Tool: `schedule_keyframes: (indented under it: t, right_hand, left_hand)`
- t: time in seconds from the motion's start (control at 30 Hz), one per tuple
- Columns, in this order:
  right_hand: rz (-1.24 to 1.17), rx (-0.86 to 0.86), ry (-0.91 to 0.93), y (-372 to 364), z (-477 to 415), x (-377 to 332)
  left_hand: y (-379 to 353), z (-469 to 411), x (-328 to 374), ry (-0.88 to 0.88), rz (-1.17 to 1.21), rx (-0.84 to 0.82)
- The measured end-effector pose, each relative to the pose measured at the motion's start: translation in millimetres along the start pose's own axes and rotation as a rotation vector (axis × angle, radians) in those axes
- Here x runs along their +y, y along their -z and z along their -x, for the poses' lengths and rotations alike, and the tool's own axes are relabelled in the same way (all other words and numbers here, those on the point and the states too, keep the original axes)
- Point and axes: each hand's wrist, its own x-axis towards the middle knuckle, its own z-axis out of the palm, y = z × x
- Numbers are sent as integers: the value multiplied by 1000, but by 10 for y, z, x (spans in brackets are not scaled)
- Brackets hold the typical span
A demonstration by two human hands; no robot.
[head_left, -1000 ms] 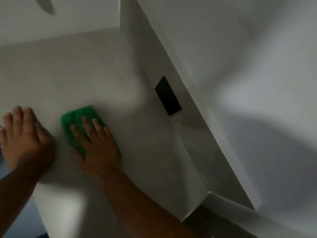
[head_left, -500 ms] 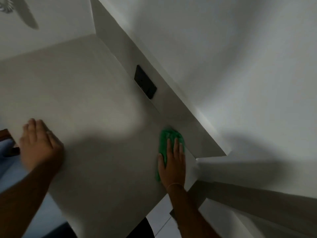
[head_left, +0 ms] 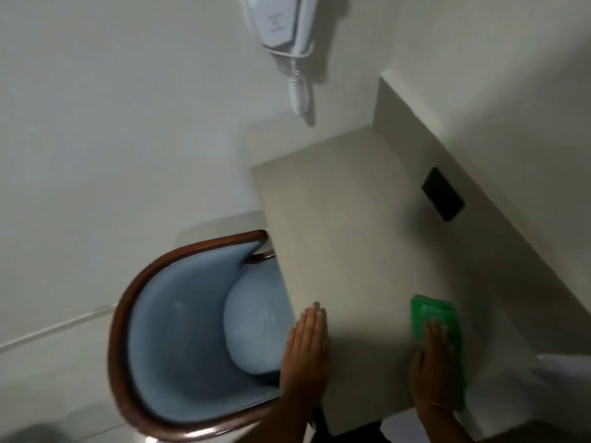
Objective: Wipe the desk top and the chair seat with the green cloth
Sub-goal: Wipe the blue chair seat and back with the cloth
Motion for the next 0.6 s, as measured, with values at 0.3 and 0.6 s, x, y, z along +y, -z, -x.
schedule_keyframes:
  t: [0.3, 0.6]
  right_hand:
    - [-787, -612, 122, -456, 759, -1842]
    - [-730, -897, 21, -965, 1467, -2937]
  left_hand:
    - [933, 518, -564, 297, -182, 91]
    - [1270, 1020, -1698, 517, -198, 181]
